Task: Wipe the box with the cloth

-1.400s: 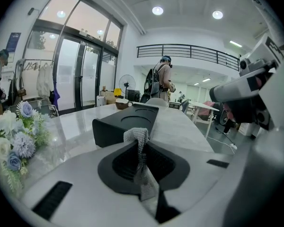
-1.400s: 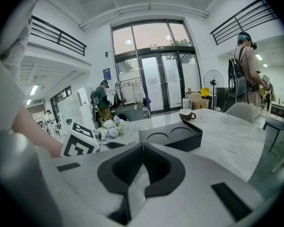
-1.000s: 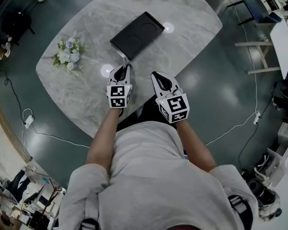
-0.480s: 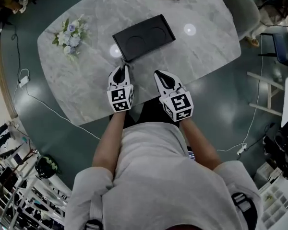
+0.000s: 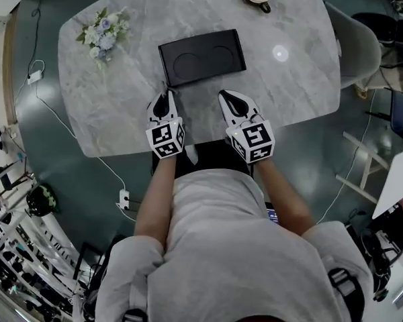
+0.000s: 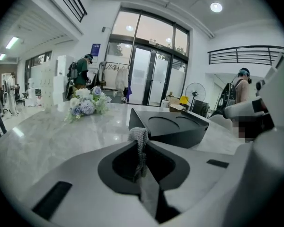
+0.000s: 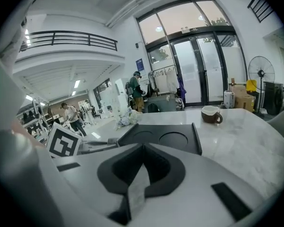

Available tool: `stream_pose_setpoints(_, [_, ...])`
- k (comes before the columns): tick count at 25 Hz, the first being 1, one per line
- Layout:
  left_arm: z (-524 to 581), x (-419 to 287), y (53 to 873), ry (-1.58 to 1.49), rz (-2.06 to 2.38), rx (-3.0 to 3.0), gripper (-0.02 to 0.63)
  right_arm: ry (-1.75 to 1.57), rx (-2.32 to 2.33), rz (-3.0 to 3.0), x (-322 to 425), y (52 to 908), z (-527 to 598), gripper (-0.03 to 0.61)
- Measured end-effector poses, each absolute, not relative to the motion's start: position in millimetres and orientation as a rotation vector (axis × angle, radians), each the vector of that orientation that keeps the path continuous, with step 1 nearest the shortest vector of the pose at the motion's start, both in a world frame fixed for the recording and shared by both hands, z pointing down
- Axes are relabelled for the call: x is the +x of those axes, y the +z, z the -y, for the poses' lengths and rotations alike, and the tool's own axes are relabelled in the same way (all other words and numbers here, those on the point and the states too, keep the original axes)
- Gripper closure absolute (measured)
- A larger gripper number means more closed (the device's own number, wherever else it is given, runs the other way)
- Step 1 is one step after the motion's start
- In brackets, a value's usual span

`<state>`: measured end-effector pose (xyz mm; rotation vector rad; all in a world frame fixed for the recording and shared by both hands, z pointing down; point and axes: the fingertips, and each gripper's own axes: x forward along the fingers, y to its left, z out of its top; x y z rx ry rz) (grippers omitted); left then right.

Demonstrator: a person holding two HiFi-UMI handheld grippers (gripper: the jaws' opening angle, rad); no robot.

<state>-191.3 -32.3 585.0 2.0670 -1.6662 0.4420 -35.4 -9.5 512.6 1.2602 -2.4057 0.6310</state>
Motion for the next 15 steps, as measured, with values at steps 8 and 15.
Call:
stream_pose_setpoints(8, [32, -191, 583, 0.373, 1.651, 2.052, 0.565, 0.6, 1.196, 2.391, -54, 516, 13, 0.551])
stream_pose_setpoints(15, [36, -192, 581, 0.342, 1.66, 2.064, 0.565, 0.592, 1.188, 2.402, -56, 517, 26, 0.551])
